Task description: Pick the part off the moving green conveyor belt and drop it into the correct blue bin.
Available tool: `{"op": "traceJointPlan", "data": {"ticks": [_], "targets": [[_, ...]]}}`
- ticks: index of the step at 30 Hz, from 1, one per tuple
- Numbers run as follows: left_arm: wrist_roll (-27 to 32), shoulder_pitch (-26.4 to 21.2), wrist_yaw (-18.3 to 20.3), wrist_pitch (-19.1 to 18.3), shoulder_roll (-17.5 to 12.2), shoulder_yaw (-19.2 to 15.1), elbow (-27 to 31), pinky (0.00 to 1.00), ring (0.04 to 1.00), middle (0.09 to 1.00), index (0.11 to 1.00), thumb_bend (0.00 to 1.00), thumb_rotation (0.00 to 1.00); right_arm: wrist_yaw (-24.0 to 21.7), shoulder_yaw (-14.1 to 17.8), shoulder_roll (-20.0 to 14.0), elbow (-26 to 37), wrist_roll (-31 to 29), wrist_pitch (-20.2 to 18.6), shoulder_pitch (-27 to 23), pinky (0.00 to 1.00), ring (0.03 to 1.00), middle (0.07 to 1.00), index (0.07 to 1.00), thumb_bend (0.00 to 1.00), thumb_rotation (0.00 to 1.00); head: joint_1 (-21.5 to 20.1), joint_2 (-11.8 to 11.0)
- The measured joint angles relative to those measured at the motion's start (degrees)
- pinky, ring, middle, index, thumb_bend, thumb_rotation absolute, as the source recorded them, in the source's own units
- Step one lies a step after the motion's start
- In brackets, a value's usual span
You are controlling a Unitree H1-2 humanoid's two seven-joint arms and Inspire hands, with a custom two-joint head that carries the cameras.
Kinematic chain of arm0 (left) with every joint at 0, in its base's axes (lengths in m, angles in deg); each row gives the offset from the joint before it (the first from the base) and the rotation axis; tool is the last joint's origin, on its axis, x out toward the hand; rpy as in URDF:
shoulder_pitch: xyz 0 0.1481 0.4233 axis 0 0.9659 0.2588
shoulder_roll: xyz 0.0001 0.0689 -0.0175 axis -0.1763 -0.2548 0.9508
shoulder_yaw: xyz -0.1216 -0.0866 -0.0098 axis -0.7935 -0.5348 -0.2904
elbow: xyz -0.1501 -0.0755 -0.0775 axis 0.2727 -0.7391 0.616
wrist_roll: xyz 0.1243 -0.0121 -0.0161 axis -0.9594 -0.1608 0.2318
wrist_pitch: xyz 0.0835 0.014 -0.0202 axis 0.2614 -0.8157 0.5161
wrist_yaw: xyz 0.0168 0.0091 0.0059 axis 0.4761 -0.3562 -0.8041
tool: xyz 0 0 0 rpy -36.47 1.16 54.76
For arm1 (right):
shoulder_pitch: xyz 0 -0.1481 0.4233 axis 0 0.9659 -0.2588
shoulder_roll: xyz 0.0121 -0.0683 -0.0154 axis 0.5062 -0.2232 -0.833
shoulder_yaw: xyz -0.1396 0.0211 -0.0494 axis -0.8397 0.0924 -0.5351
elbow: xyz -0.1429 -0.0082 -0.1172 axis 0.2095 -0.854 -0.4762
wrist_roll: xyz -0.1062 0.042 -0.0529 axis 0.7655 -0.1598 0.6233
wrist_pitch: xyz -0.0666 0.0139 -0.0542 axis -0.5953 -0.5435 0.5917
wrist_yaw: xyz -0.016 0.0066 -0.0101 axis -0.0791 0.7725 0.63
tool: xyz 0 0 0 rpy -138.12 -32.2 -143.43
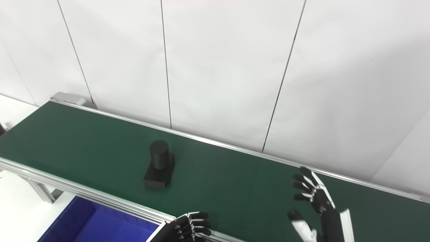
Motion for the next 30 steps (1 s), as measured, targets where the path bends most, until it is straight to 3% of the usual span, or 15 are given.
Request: {"op": "traceJointPlan", "data": {"ticks": [3, 6, 9, 15, 18, 25, 30], "targets": [[-0.04, 0.01, 0.20, 0.02, 0.04, -0.03, 0.01, 0.67, 0.686, 0.707, 0.755, 0.87, 0.41, -0.76, -0.20, 0.00, 0.12, 0.18, -2.48, -1.34, 0.65, 0.765, 0.806, 0.869, 0.50, 0.60, 0.00, 0.00], [-0.12, 0.01, 0.32, 0.06, 0.04, -0.07, 0.02, 0.66, 0.686, 0.705, 0.758, 0.88, 0.43, -1.92, -0.52, -0.01, 1.11, 0.30, -5.65, -2.15, 0.66, 0.769, 0.810, 0.873, 0.50, 0.46, -0.88, 0.53], [-0.33, 0.02, 0.35, 0.11, 0.03, -0.16, 0.05, 0.66, 0.686, 0.705, 0.760, 0.89, 0.44, -2.72, -1.01, 0.06, 1.43, 0.40, -7.40, -3.46, 0.67, 0.771, 0.811, 0.873, 0.51, 0.41, -1.93, 1.14], [-1.00, 0.02, 0.36, 0.12, 0.03, -0.28, 0.16, 0.67, 0.691, 0.705, 0.766, 0.88, 0.45, -3.87, -1.99, 0.07, 0.03, 1.19, -9.95, -6.67, 0.71, 0.796, 0.820, 0.878, 0.57, 0.43, -3.51, 1.85], [-1.01, 0.03, 0.48, 0.12, 0.04, -0.31, 0.17, 0.68, 0.693, 0.705, 0.770, 0.85, 0.45, -4.10, -2.38, 0.05, -1.99, 2.25, -10.73, -8.16, 0.72, 0.807, 0.827, 0.882, 0.59, 0.51, -4.22, 2.46], [-0.97, 0.17, 0.97, 0.14, -0.01, -0.41, 0.29, 0.68, 0.699, 0.714, 0.775, 0.86, 0.47, -4.29, -2.65, 0.14, -5.09, 2.59, -11.49, -11.48, 0.74, 0.806, 0.832, 0.878, 0.62, 0.56, -5.54, 3.17], [-0.97, 0.17, 1.53, 0.14, 0.01, -0.81, 0.25, 0.68, 0.700, 0.713, 0.773, 0.86, 0.48, -4.20, -3.26, 0.40, -9.66, 3.43, -11.51, -14.12, 0.75, 0.813, 0.827, 0.876, 0.64, 0.54, -5.72, 3.17]]}}
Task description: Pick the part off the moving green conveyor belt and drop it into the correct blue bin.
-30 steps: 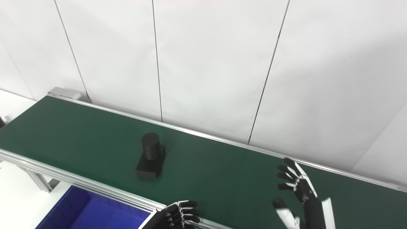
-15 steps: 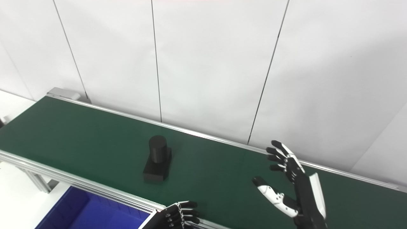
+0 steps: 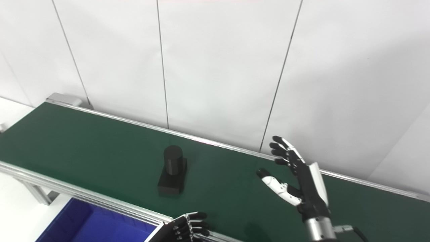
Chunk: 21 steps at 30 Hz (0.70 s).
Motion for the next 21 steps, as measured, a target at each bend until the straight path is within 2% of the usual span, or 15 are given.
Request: {"op": "traceJointPlan", "data": {"ticks": [7, 17, 21], "targets": [[-0.39, 0.01, -0.01, 0.00, 0.02, -0.03, 0.07, 0.69, 0.702, 0.712, 0.773, 0.86, 0.49, 0.06, -0.70, 1.08, -5.94, -0.02, 0.00, -2.92, 0.73, 0.808, 0.816, 0.875, 0.69, 0.53, -1.84, 1.23], [-0.57, 0.13, -0.09, 0.01, 0.00, 0.03, 0.33, 0.69, 0.703, 0.719, 0.772, 0.88, 0.51, 0.15, -2.07, 2.51, -9.67, 0.82, 0.00, -5.38, 0.73, 0.799, 0.811, 0.878, 0.66, 0.47, -3.95, 2.46], [-0.56, 0.26, -0.12, 0.00, 0.00, 0.02, 0.51, 0.69, 0.703, 0.720, 0.772, 0.87, 0.51, 0.40, -2.79, 3.27, -11.39, 1.37, 0.00, -6.29, 0.70, 0.792, 0.817, 0.879, 0.69, 0.50, -3.96, 2.46]]}}
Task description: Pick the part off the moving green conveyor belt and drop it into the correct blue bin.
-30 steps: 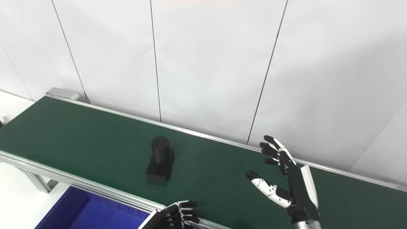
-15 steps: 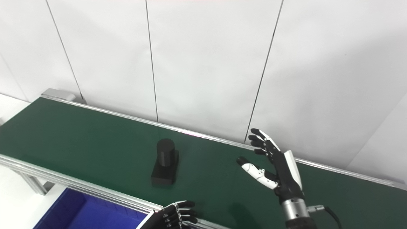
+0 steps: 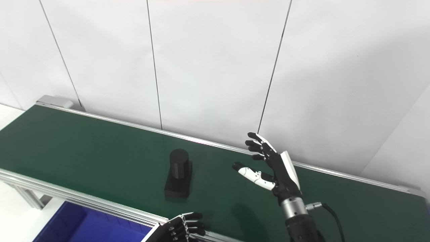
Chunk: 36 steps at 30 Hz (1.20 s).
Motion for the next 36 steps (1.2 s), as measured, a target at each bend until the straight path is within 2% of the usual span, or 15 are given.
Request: {"op": "traceJointPlan", "data": {"ticks": [6, 13, 36], "targets": [[0.00, 0.35, -0.06, -0.01, -0.01, 0.07, 0.92, 0.69, 0.708, 0.722, 0.770, 0.86, 0.50, 0.61, -1.31, 1.91, -2.04, 1.51, 0.00, -0.55, 0.73, 0.814, 0.831, 0.876, 0.70, 0.45, -1.32, 0.53], [0.05, 0.34, -0.06, -0.01, 0.01, 0.14, 1.21, 0.69, 0.706, 0.721, 0.769, 0.87, 0.50, 1.17, -2.30, 3.52, -5.88, 1.68, 0.02, -1.51, 0.76, 0.807, 0.826, 0.872, 0.72, 0.46, -1.67, 0.88], [-0.09, 0.35, -0.16, -0.01, 0.75, 0.76, 1.22, 0.69, 0.704, 0.718, 0.768, 0.85, 0.48, 3.27, -5.68, 4.40, -14.43, 5.73, 0.07, -3.91, 0.75, 0.802, 0.814, 0.856, 0.72, 0.43, -1.32, 2.02]]}}
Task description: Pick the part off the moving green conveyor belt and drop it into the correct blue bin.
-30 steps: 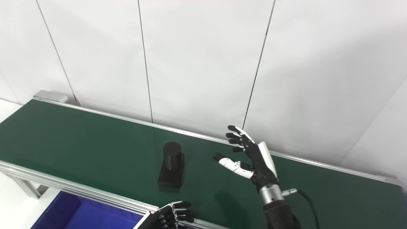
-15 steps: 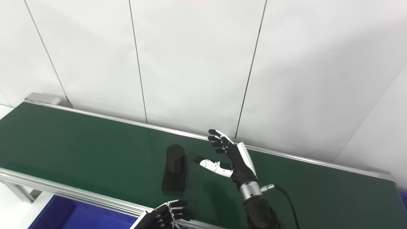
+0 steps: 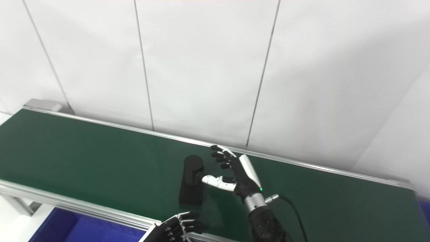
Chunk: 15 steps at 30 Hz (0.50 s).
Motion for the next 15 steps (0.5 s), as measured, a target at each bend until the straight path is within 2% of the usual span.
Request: {"op": "traceJointPlan", "data": {"ticks": [15], "targets": [[0.00, 0.06, -0.42, 0.00, 1.04, 0.21, 0.32, 0.68, 0.700, 0.716, 0.764, 0.86, 0.48, 1.40, -2.86, -0.59, -3.83, 4.00, 0.00, -0.87, 0.69, 0.774, 0.821, 0.861, 0.77, 0.42, 0.18, 1.05]]}}
